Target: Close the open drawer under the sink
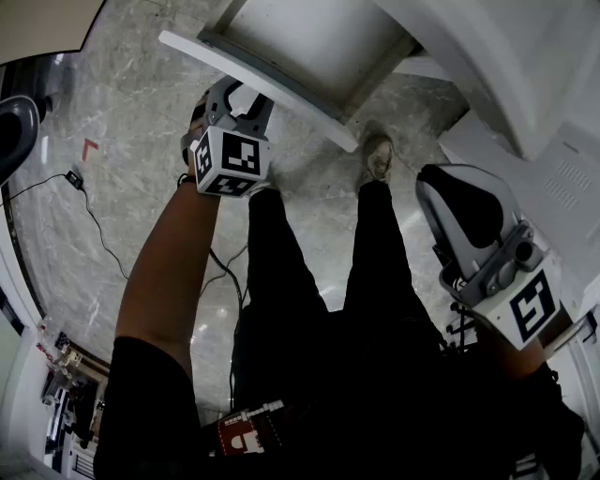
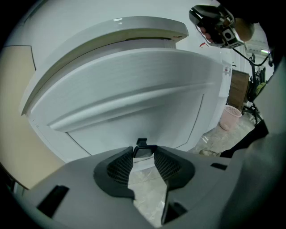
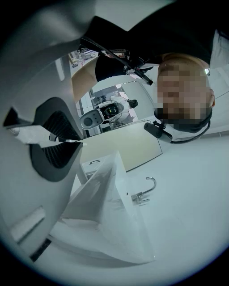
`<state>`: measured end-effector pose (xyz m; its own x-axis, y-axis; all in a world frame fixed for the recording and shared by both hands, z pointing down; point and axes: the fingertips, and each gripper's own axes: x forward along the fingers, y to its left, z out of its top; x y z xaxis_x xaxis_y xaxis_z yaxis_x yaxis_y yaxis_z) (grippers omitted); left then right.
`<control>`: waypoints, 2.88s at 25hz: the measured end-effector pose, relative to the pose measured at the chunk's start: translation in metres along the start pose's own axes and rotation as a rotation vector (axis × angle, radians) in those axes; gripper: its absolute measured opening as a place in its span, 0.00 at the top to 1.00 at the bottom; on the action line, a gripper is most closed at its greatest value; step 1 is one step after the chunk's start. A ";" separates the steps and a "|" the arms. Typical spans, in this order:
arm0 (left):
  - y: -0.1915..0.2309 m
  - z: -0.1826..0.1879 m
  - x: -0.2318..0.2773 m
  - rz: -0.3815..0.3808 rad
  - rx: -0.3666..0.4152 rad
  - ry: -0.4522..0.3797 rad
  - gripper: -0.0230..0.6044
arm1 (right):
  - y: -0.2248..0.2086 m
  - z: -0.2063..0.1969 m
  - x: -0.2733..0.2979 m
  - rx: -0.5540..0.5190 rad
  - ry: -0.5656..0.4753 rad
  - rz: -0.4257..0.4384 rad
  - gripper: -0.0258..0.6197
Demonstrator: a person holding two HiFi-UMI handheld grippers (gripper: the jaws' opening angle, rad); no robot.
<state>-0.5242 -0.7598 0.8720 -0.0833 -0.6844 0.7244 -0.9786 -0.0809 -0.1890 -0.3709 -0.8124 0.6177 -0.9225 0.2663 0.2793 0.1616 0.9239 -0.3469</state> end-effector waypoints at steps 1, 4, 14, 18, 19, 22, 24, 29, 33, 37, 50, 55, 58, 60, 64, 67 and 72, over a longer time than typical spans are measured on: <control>0.000 0.001 0.001 0.002 0.000 -0.003 0.72 | 0.000 0.000 0.000 0.000 -0.001 -0.001 0.96; 0.002 0.006 0.003 0.004 0.003 -0.009 0.72 | -0.001 0.001 -0.001 0.001 -0.003 -0.001 0.96; -0.001 0.011 0.011 0.007 0.013 -0.019 0.72 | -0.002 -0.024 -0.011 -0.005 0.016 -0.014 0.96; 0.002 0.022 0.023 0.004 0.015 -0.021 0.73 | -0.017 -0.031 -0.016 0.002 0.036 -0.029 0.96; 0.005 0.022 0.024 0.004 0.013 -0.021 0.73 | -0.019 -0.033 -0.014 0.007 0.043 -0.033 0.96; 0.011 0.022 0.026 0.007 0.008 -0.023 0.73 | -0.024 -0.037 -0.012 0.018 0.053 -0.046 0.96; 0.013 0.027 0.029 0.010 0.006 -0.024 0.73 | -0.029 -0.037 -0.015 0.023 0.053 -0.056 0.96; 0.012 0.048 0.040 0.014 0.013 -0.022 0.73 | -0.049 -0.032 -0.032 0.024 0.049 -0.073 0.96; 0.010 0.052 0.042 0.018 0.023 -0.021 0.73 | -0.052 -0.035 -0.041 0.022 0.048 -0.085 0.96; 0.007 0.048 0.041 0.022 0.029 -0.021 0.73 | -0.052 -0.040 -0.047 0.020 0.044 -0.103 0.96; 0.016 0.048 0.045 0.028 0.045 0.000 0.73 | -0.067 -0.035 -0.058 0.012 0.028 -0.151 0.96; 0.020 0.042 0.042 0.023 0.051 0.004 0.73 | -0.068 -0.032 -0.056 0.011 0.022 -0.167 0.96; 0.021 0.043 0.043 0.023 0.049 0.006 0.73 | -0.068 -0.032 -0.056 0.014 0.018 -0.170 0.96; 0.022 0.044 0.045 0.025 0.046 0.005 0.73 | -0.068 -0.033 -0.057 0.018 0.018 -0.173 0.96; 0.019 0.048 0.052 0.027 0.047 0.002 0.73 | -0.069 -0.039 -0.061 0.020 0.018 -0.178 0.96; 0.020 0.053 0.055 0.028 0.053 0.003 0.73 | -0.072 -0.038 -0.063 0.020 0.014 -0.179 0.96; 0.026 0.058 0.057 0.031 0.051 -0.002 0.73 | -0.075 -0.030 -0.062 0.020 0.011 -0.185 0.96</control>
<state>-0.5431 -0.8430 0.8700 -0.1129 -0.6888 0.7161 -0.9648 -0.0962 -0.2447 -0.3152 -0.8902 0.6538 -0.9319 0.0954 0.3500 -0.0178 0.9516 -0.3068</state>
